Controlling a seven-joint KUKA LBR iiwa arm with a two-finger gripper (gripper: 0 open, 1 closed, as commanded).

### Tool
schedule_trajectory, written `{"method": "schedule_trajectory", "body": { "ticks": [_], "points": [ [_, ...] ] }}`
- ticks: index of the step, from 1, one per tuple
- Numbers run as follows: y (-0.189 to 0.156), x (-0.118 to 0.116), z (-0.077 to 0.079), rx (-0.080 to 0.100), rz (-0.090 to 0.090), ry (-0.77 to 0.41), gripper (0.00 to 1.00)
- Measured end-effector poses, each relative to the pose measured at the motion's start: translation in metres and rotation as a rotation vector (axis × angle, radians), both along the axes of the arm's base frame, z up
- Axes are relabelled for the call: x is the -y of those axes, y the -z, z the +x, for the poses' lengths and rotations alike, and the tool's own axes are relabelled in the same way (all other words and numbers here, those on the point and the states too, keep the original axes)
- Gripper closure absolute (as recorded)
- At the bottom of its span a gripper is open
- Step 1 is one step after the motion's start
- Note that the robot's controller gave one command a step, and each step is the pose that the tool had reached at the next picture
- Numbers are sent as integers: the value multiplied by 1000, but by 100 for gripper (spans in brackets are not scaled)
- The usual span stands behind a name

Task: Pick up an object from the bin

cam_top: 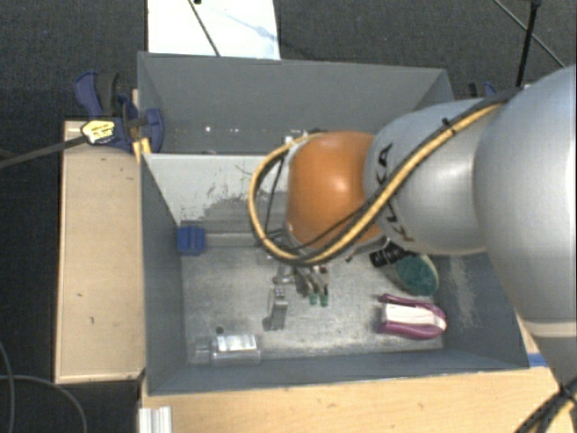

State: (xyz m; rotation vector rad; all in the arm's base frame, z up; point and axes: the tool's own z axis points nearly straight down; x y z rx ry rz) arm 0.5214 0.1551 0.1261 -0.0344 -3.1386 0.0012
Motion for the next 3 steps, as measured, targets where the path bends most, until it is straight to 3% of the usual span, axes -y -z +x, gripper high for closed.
{"method": "schedule_trajectory", "body": {
  "ticks": [1,2,3],
  "points": [
    [-3,16,7,7,2,34,0],
    [5,-24,-43,1,2,-76,0],
    [55,-39,-40,16,4,-211,0]
  ]
}}
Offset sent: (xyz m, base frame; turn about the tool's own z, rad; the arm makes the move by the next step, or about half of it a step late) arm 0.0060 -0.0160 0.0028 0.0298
